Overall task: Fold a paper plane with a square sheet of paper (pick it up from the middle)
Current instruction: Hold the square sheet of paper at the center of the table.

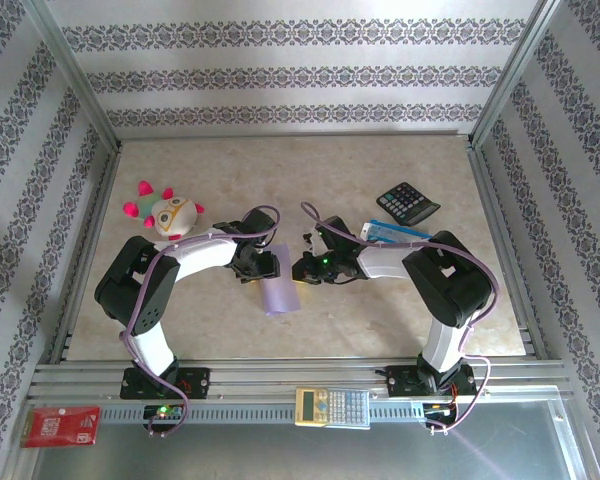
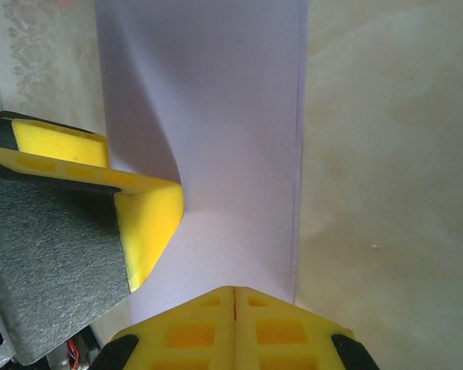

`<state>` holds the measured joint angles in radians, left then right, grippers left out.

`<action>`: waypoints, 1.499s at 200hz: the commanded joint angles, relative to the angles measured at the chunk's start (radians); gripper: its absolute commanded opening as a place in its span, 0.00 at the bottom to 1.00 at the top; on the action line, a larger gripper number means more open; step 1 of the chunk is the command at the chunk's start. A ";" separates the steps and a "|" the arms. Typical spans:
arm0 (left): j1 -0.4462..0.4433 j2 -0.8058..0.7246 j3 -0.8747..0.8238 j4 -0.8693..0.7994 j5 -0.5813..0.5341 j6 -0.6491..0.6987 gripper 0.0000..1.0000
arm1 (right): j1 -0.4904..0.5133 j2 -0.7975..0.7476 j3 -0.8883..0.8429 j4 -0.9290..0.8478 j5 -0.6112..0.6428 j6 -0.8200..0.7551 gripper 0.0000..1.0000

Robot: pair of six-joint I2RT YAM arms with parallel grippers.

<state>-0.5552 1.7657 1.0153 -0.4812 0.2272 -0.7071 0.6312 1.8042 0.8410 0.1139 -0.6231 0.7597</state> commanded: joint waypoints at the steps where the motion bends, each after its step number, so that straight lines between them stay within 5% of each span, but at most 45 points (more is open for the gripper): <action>1: -0.018 0.108 -0.049 0.052 0.003 0.022 0.51 | 0.013 0.021 0.033 0.021 -0.024 0.011 0.02; 224: -0.018 0.091 -0.022 0.037 -0.015 0.018 0.51 | 0.042 0.118 0.027 -0.129 0.097 0.036 0.00; 300: -0.014 0.015 0.037 0.010 -0.041 0.001 0.60 | 0.047 0.145 0.003 -0.139 0.144 0.055 0.00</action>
<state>-0.5613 1.7638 1.0412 -0.5022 0.2276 -0.7116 0.6617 1.8858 0.8940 0.0978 -0.6029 0.8093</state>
